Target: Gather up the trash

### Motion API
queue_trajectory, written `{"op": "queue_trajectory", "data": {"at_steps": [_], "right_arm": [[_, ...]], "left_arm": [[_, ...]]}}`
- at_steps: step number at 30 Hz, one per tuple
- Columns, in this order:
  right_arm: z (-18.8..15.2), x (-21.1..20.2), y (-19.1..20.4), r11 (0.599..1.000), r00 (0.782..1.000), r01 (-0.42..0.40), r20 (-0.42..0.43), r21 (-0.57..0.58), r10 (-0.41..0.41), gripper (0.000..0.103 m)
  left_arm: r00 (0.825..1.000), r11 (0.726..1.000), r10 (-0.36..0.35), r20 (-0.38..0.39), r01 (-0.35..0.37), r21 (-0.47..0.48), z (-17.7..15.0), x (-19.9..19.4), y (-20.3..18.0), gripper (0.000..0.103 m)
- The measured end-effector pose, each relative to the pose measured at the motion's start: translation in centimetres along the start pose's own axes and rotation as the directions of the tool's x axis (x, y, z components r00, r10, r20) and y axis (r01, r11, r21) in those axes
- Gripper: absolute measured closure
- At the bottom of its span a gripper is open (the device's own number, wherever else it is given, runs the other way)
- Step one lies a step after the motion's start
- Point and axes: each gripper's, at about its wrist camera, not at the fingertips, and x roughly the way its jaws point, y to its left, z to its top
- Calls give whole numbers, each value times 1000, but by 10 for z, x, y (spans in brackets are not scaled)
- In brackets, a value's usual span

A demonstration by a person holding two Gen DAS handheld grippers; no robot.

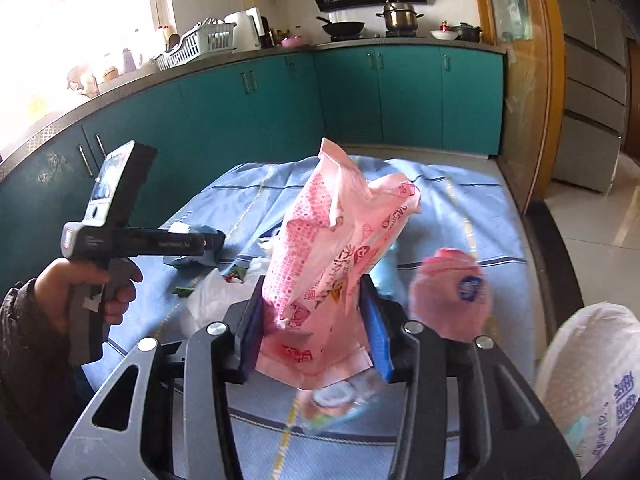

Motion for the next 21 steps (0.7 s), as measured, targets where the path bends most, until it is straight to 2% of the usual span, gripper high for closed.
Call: {"op": "queue_trajectory", "data": {"at_steps": [1, 2, 6, 10, 12, 15, 17, 19, 21], "right_arm": [[0, -3, -4, 1000, 1000, 7, 1, 3, -7, 58], [0, -5, -6, 1000, 1000, 14, 1, 5, -14, 58], [-5, -11, -18, 998, 998, 56, -1, 26, -56, 58], [-10, -17, -26, 995, 996, 89, -4, 37, -89, 58], [-12, -19, -26, 995, 995, 97, -4, 32, -97, 58], [-15, -22, -23, 995, 996, 93, -1, 23, -93, 59], [-17, -24, -17, 997, 997, 82, -1, 11, -82, 63], [-19, -22, -12, 998, 998, 62, -13, -5, -62, 67], [-22, -19, -8, 999, 998, 45, -33, -22, -45, 69]], "left_arm": [[1000, 1000, 4, -8, -4, 4, 0, 2, 0, 33], [1000, 1000, -1, -16, 1, 2, -1, 4, 0, 39], [1000, 1000, -21, 0, 21, -1, -2, -1, 1, 43], [995, 1000, 2, 102, 0, -16, -7, -32, -2, 43], [985, 1000, 7, 172, -3, -25, -11, -51, -6, 43], [951, 1000, -18, 309, 25, -19, -20, -88, -19, 43], [928, 999, -34, 371, 36, 3, -25, -105, -30, 43], [911, 999, -40, 410, 32, 25, -28, -115, -39, 43], [906, 998, -50, 419, 34, 46, -30, -117, -47, 42]]}}
